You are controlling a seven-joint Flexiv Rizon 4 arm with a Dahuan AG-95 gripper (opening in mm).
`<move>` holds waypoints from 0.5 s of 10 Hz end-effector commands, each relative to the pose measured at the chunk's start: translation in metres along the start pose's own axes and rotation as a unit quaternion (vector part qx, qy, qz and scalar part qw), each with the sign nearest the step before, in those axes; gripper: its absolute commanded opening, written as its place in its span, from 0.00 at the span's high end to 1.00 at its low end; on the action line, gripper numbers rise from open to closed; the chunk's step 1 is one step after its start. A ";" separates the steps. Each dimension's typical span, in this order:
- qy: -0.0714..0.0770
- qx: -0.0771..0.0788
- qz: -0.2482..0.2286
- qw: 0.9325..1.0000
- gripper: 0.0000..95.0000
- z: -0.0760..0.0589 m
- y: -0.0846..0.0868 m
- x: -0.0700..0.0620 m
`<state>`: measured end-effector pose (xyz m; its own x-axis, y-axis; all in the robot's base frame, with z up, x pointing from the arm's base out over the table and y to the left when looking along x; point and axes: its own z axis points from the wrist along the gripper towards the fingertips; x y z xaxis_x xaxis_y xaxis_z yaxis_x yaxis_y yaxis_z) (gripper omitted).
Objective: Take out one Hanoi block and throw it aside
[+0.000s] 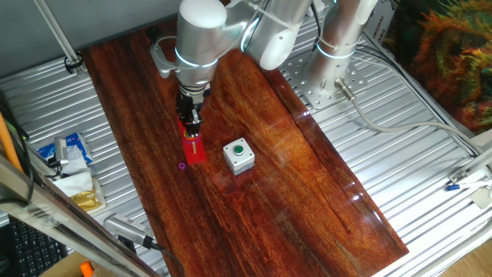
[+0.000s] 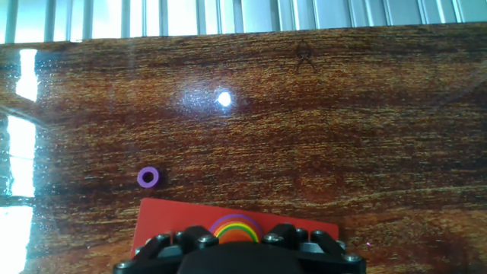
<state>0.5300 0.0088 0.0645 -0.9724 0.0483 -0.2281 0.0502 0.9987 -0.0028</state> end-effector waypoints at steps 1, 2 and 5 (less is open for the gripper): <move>0.000 0.001 0.001 1.000 0.80 -0.001 0.000 0.000; 0.000 0.001 0.002 1.000 1.00 -0.001 0.000 0.000; 0.000 0.001 0.006 1.000 1.00 -0.001 0.000 0.000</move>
<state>0.5303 0.0088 0.0653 -0.9713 0.0619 -0.2299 0.0633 0.9980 0.0012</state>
